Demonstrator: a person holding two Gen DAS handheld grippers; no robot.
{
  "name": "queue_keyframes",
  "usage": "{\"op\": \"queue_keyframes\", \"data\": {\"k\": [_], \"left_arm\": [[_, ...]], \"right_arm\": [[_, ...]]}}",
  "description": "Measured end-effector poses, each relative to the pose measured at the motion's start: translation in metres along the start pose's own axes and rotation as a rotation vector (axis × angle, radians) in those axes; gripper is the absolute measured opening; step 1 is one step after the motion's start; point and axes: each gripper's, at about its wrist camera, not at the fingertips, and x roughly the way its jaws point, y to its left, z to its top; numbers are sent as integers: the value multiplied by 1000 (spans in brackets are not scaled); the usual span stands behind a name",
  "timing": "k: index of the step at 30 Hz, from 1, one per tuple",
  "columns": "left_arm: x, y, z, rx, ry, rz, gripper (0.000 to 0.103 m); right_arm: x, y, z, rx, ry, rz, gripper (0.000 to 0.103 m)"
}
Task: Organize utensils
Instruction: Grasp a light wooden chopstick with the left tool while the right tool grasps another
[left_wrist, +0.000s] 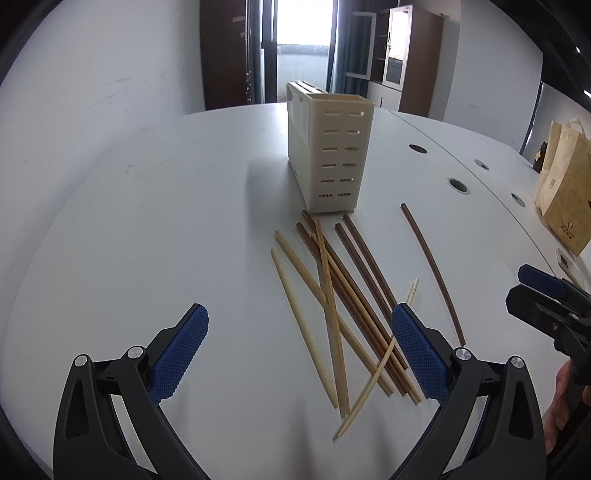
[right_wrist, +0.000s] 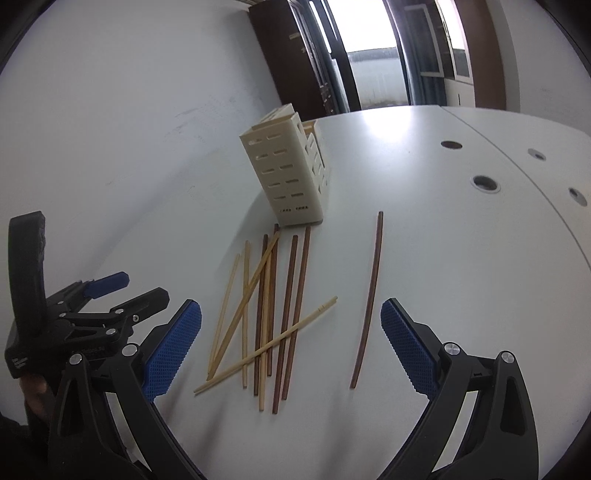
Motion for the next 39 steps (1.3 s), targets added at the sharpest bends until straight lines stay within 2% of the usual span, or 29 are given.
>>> {"op": "queue_keyframes", "data": {"k": [2,4,6,8,14,16,18,19,21,23,24,26,28,30,31,32,37,38,39], "left_arm": [[17,0,6,3,27,-25,97],[34,0,14,4,52,-38,96],[52,-4,24,18,79,-52,96],[69,-10,33,44,103,-66,93],[118,-24,58,90,161,-56,90],[133,-24,63,87,186,-48,87],[145,-23,66,83,202,-28,84],[150,-22,66,82,210,-18,80],[156,-22,66,83,219,-26,77],[159,-20,67,70,211,-27,65],[162,-18,67,61,219,-29,56],[168,-16,66,58,238,-26,51],[168,-16,66,69,223,-6,47],[167,-16,67,80,215,17,40],[167,-16,67,79,213,13,32],[168,-17,68,80,211,11,31],[161,-10,71,66,203,-33,19],[158,-10,72,72,192,-28,7],[155,-9,73,76,188,-26,6]], "right_arm": [[14,-4,-1,22,28,8,97],[28,-5,-2,31,54,13,83],[42,-4,-1,34,78,10,61],[58,-2,-1,32,114,6,57],[95,-8,4,41,171,-33,57],[107,-7,6,23,192,-62,51],[114,-4,5,4,208,-80,40],[117,-2,5,-10,213,-94,37],[120,1,5,-37,213,-110,31],[122,3,5,-46,213,-111,28],[124,2,6,-52,211,-113,24],[126,1,7,-59,207,-113,18],[127,0,8,-66,202,-107,14],[128,1,8,-73,197,-105,8],[129,1,8,-72,197,-95,7],[129,0,8,-69,195,-86,6],[122,-3,11,-42,153,-39,5],[118,-4,13,-39,134,-32,5],[113,-5,14,-33,119,-29,5]]}}
